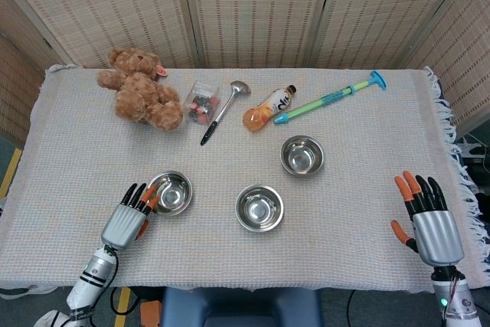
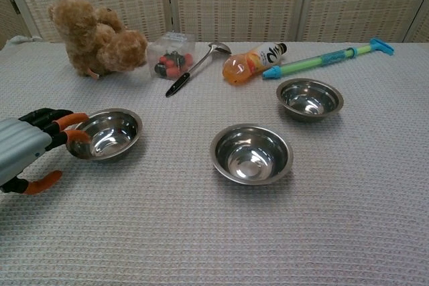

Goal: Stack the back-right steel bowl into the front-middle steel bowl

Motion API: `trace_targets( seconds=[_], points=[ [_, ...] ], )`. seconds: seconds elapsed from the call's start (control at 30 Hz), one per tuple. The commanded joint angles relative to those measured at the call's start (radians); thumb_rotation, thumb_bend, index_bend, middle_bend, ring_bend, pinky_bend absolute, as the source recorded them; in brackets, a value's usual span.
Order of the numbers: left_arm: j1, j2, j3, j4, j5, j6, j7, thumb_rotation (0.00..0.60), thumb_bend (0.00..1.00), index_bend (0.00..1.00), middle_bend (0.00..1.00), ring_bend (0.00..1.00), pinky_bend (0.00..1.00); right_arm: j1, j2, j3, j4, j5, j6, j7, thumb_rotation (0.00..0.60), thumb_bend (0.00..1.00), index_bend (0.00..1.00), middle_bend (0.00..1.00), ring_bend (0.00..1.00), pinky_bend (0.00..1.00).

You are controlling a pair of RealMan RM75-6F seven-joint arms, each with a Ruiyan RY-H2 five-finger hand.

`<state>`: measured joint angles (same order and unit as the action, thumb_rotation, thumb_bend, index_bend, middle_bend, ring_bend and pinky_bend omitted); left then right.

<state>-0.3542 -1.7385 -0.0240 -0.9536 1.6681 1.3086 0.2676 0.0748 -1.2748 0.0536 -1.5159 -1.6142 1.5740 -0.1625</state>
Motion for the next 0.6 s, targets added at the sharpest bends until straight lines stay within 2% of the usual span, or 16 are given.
trace_targets(
  seconds=[0.03,0.2,0.3,0.47,0.6],
  points=[
    [-0.034,-0.074,-0.004,0.108,0.016,0.025,-0.052,0.6,0.42,0.39,0.02,0.0,0.07,0.0,0.001,0.001,-0.001,0.003,0.0,0.001,0.6,0.19,0.0,0.0,0.0,0.0],
    [-0.061,-0.161,-0.004,0.254,0.048,0.106,-0.122,0.6,0.42,0.62,0.11,0.0,0.07,-0.002,0.004,0.001,-0.003,0.001,0.004,0.003,0.6,0.19,0.0,0.0,0.0,0.0],
    [-0.075,-0.207,-0.003,0.332,0.059,0.153,-0.178,0.6,0.42,0.71,0.19,0.01,0.07,-0.004,0.005,0.001,-0.005,-0.002,0.01,0.005,0.6,0.19,0.0,0.0,0.0,0.0],
    [-0.089,-0.261,-0.004,0.416,0.069,0.24,-0.244,0.6,0.42,0.76,0.23,0.02,0.07,-0.01,0.012,0.0,-0.015,-0.006,0.021,0.015,0.6,0.19,0.0,0.0,0.0,0.0],
    [-0.105,-0.273,0.0,0.402,0.081,0.289,-0.24,0.6,0.43,0.75,0.23,0.02,0.07,-0.015,0.018,-0.003,-0.02,-0.018,0.036,0.024,0.6,0.19,0.0,0.0,0.0,0.0]
  ],
)
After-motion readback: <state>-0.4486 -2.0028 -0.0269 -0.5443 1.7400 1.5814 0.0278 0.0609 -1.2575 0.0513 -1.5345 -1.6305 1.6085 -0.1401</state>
